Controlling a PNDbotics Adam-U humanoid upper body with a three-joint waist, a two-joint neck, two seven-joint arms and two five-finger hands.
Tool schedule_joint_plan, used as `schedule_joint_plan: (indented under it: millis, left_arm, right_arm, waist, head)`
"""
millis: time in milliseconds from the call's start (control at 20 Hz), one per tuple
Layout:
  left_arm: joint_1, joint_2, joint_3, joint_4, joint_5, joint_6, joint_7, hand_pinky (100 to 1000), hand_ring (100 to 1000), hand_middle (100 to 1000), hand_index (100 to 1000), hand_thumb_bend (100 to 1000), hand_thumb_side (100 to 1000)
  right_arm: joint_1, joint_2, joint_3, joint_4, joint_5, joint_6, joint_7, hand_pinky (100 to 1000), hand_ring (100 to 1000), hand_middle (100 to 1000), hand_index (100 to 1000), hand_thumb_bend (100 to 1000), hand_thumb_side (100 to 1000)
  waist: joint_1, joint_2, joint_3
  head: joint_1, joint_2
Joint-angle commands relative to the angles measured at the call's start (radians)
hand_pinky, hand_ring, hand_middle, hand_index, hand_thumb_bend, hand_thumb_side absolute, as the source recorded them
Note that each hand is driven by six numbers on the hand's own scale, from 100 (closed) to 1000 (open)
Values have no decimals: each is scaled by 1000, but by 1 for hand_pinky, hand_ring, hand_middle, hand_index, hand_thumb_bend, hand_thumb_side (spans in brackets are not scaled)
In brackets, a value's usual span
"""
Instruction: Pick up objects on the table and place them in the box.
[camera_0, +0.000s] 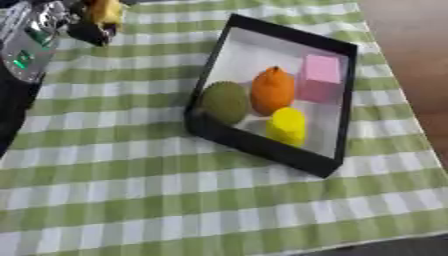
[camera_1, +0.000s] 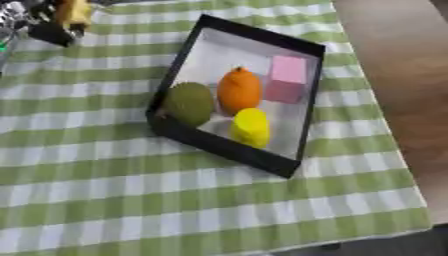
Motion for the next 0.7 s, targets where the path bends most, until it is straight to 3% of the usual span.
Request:
schedule_joint_plan:
  millis: [50,300,500,700]
  left_arm:
    - [-16,34,2,-37,-1,-1,10,799,786,739,815,100,219]
    - [-18,41,-38,-125,2,-46,23,753,762,709,774,100,180]
    - [-25,47,-108,-260,68,-128,-27,717,730,671,744,100,159]
    - [-34,47,-175,-392,111,-168,-78,714,724,662,739,100,117]
  right_arm:
    - [-3,-58,-13,2,-13,-4,3,868,875,775,839,100,444]
    - [-4,-64,-14,2,-22,-8,4,868,875,775,839,100,447]
    - [-15,-71,-12,-3,-37,-10,8,868,874,775,839,100,451]
    - [-23,-77,-9,-8,-49,-9,13,867,873,775,839,100,455]
  waist:
    - [-1,-45,2]
    - [-3,-60,6]
    - [-5,-73,8]
    - [-3,-88,13]
  head:
    - [-3,5]
    - [-4,6]
    - [-1,7]
    - [5,7]
